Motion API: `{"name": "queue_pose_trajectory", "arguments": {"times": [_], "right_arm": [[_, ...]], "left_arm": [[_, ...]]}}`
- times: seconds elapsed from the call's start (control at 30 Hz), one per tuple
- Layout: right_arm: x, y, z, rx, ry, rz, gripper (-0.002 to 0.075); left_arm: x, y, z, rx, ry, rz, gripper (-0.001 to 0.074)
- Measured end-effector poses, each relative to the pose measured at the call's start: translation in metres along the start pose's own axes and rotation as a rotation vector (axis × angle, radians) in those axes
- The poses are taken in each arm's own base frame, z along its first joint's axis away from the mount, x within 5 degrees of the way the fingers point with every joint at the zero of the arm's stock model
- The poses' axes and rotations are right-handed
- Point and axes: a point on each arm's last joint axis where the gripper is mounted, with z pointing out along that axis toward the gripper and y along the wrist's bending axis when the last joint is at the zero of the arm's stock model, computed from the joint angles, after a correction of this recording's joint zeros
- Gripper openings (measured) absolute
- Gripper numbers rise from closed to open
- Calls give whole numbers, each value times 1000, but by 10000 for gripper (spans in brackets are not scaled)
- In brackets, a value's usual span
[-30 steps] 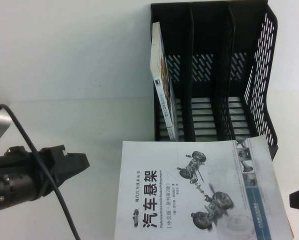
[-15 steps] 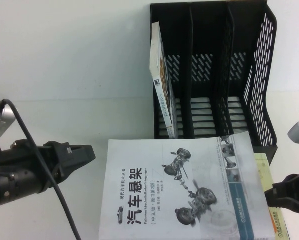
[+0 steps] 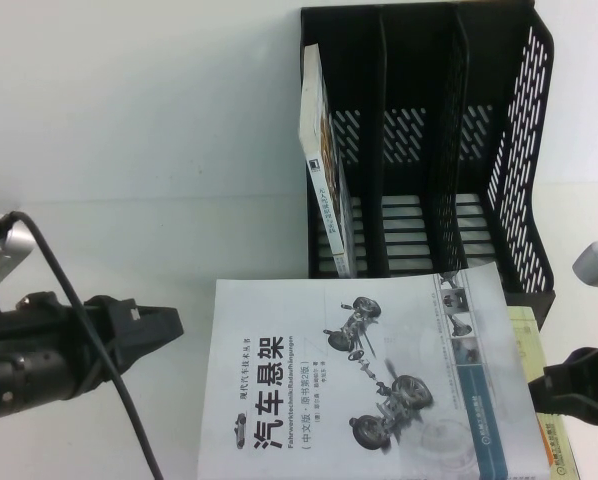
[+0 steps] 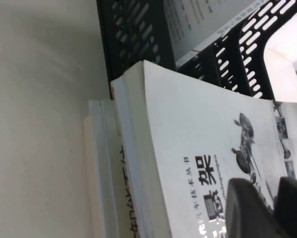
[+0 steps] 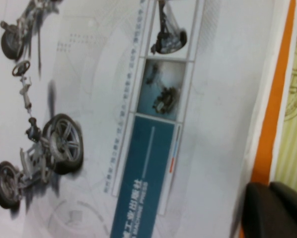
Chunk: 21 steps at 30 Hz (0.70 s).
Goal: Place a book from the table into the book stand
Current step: Push book with right arm
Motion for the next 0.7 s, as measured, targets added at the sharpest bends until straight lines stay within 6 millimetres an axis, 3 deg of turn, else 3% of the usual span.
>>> {"name": "queue_pose_trajectory", "arguments": {"times": [0.3,0.7], "right_arm": [[1,0,0,6,10,-12,-2],[-18,10,-20,78,107,-64,-2]], "left_arm": [[-11,20,-15,-58,-25,-44,310],[-12,33,-26,-100,4,-78,330]]}}
